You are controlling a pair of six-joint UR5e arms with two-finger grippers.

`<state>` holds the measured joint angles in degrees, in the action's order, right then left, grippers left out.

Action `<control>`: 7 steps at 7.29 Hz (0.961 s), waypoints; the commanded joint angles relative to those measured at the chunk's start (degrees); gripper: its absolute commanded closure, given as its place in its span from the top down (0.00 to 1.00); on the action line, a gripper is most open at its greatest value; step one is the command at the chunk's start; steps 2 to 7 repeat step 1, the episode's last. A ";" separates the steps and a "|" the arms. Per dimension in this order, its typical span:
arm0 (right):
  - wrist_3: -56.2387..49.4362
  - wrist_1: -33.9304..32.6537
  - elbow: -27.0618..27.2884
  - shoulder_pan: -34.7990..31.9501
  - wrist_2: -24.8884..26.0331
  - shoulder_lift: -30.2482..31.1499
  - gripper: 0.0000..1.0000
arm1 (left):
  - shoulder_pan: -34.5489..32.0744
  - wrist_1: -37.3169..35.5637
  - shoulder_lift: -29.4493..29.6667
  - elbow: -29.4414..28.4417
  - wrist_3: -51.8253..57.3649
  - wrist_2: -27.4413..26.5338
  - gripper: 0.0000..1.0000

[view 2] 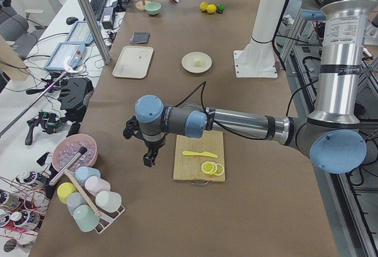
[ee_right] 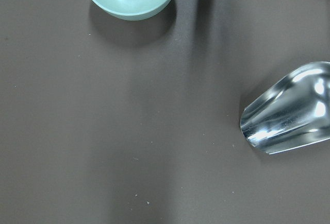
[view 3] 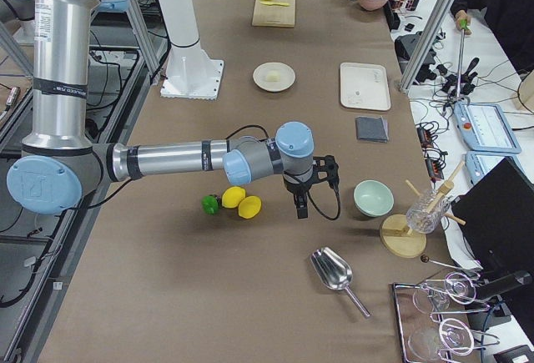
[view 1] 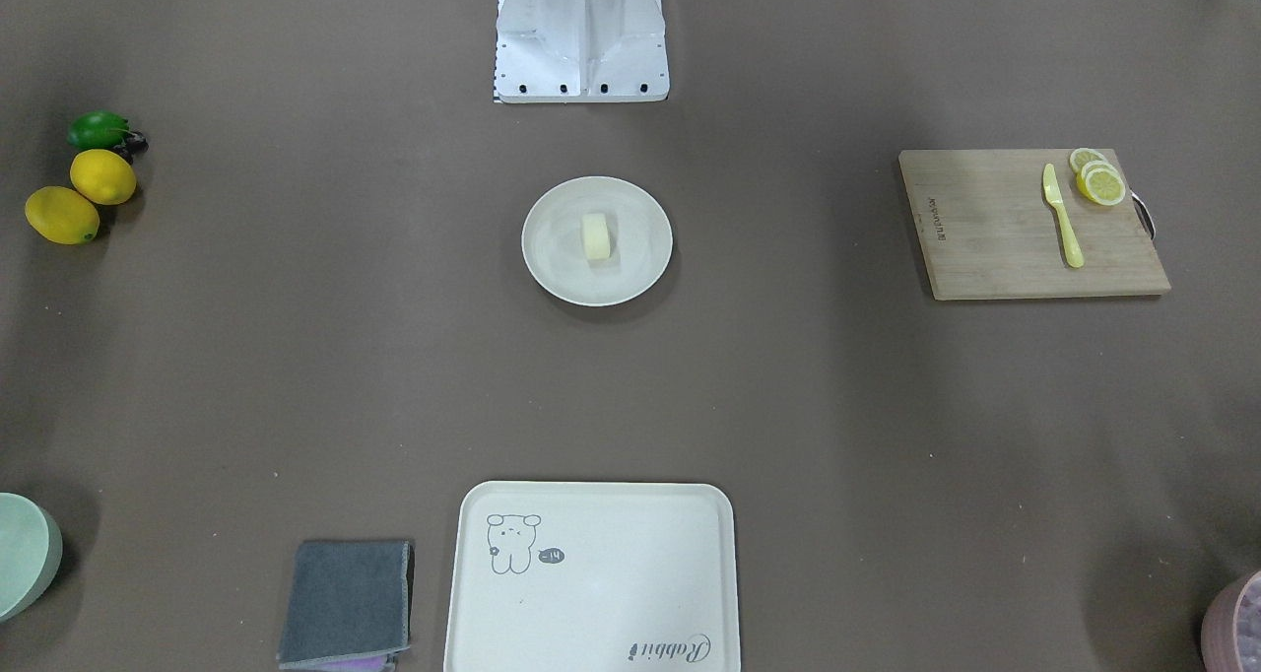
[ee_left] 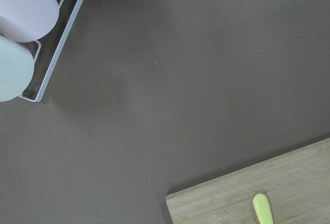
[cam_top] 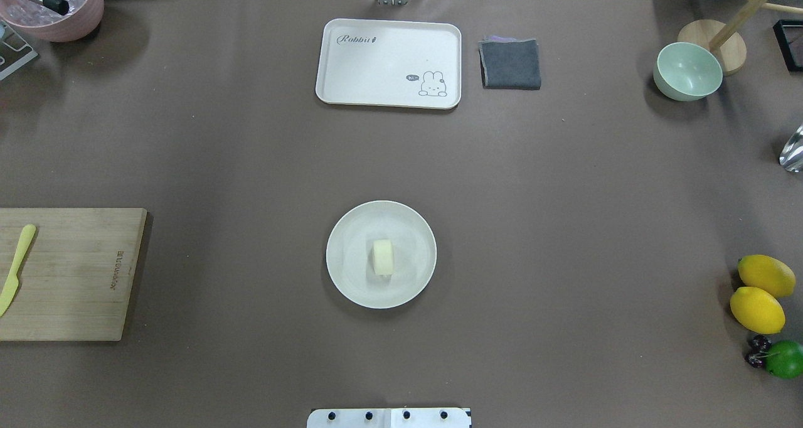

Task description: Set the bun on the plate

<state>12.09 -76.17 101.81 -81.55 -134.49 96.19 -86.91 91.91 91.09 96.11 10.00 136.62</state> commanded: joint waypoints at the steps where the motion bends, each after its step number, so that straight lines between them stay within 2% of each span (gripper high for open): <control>1: 0.12 -0.11 -0.03 0.43 -0.68 0.05 1.00 | -0.10 -0.06 -0.03 -0.13 0.02 -0.03 0.98; 7: 0.12 -0.11 -0.03 0.43 -0.68 0.05 1.00 | -0.10 -0.06 -0.03 -0.13 0.02 -0.03 0.98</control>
